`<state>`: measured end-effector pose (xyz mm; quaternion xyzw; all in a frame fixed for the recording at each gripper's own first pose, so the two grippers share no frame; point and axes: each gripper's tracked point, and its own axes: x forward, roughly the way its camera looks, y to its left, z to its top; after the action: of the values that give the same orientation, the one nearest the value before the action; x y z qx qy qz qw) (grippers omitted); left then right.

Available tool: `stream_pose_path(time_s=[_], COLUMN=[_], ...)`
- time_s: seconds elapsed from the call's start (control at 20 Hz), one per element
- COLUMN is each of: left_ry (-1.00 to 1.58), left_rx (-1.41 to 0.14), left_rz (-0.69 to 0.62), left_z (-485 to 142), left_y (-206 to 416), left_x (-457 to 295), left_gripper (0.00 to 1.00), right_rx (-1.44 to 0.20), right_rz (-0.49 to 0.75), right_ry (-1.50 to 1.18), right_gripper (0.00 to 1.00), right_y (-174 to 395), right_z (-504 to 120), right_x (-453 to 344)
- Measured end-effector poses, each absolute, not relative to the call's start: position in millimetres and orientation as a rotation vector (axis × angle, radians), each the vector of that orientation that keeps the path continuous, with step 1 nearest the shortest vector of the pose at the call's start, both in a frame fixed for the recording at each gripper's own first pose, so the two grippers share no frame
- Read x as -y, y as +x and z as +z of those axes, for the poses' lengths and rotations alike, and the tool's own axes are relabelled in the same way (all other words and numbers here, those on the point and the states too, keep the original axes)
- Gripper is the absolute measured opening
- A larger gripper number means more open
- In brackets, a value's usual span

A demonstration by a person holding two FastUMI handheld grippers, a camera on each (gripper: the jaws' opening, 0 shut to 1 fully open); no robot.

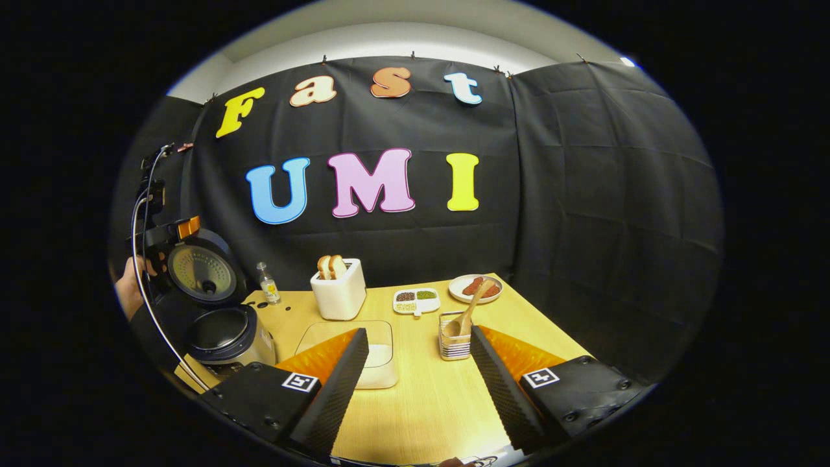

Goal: Close the left gripper, press the button to open the rice cooker; take a wooden spoon from the chopstick holder with the right hand, scoop a spoonful of rice and pour it into the rice cooker, then put the wooden spoon back into the chopstick holder.

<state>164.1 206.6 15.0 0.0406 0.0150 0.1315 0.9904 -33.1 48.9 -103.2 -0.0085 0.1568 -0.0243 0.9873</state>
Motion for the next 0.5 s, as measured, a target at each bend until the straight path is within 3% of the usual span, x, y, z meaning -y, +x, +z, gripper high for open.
stream_pose_path(time_s=[0.5], left_ry=[-0.029], left_rx=[-0.289], left_rz=[0.288], left_z=[-79.7], left_y=[76.0], left_x=[-161.1], left_gripper=[1.0], right_rx=[-0.378], right_rz=[0.088], right_ry=[-0.003], right_gripper=[0.98], right_y=[-22.9], right_z=[-132.7], right_x=[-73.8])
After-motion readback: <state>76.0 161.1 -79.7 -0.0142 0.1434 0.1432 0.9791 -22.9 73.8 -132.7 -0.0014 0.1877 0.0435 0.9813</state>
